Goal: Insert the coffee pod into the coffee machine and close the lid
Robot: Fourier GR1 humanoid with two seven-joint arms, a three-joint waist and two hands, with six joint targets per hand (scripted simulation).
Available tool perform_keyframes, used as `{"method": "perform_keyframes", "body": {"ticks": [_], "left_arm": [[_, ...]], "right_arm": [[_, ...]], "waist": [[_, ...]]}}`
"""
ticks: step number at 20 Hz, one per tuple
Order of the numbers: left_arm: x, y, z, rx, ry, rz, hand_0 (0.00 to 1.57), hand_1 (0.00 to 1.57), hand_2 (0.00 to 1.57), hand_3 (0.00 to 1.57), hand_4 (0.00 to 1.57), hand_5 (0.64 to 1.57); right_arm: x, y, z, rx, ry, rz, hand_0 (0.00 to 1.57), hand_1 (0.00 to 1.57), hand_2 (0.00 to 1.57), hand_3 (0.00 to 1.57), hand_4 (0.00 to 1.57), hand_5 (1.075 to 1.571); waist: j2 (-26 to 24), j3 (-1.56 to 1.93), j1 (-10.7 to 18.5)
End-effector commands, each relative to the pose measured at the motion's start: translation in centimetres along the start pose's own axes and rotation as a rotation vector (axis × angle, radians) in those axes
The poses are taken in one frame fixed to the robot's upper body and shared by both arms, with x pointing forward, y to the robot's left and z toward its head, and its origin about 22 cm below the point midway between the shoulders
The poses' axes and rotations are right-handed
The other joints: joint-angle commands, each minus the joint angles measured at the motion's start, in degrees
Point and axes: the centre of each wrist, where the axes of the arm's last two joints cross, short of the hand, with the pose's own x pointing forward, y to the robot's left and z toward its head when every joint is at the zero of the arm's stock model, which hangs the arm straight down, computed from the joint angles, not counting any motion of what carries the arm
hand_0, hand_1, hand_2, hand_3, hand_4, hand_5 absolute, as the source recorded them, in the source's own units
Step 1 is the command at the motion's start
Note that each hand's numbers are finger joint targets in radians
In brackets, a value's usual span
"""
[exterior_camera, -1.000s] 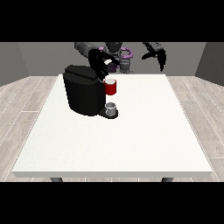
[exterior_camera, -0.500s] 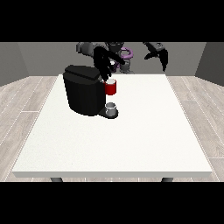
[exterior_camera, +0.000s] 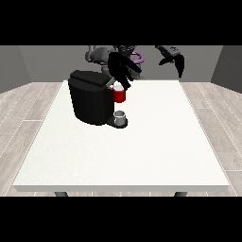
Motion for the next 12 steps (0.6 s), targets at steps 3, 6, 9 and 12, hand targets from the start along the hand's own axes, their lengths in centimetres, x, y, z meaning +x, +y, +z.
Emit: {"method": "perform_keyframes", "body": {"ticks": [3,6,9,12], "left_arm": [[1.4,-0.2,-1.4,-0.055,-0.050,-0.011,0.00,0.00,0.00,0.00,0.22,1.571],[2.4,-0.1,-2.3,-0.066,-0.077,-0.014,0.00,0.00,0.00,0.00,0.31,1.571],[2.5,-0.9,-2.2,-0.040,-0.076,-0.043,0.00,0.00,0.00,0.00,0.27,1.571],[2.0,-0.6,-1.7,-0.023,-0.015,0.006,0.00,0.00,0.00,0.00,0.35,1.571]], "right_arm": [[5.3,2.6,1.9,0.095,-0.338,-0.196,0.00,0.00,0.00,0.00,0.00,1.571],[7.0,2.6,2.1,0.092,-0.475,-0.201,0.00,0.00,0.00,0.00,0.10,1.571],[7.5,3.5,1.8,0.129,-0.548,-0.211,0.00,0.00,0.00,0.00,0.00,1.571],[6.5,7.7,2.3,0.198,-0.546,-0.221,0.00,0.00,0.00,0.00,0.00,1.571]], "waist": [[3.8,-2.82,8.0],[6.9,-3.03,8.4],[6.9,-3.08,5.9],[3.4,-3.10,4.2]]}}
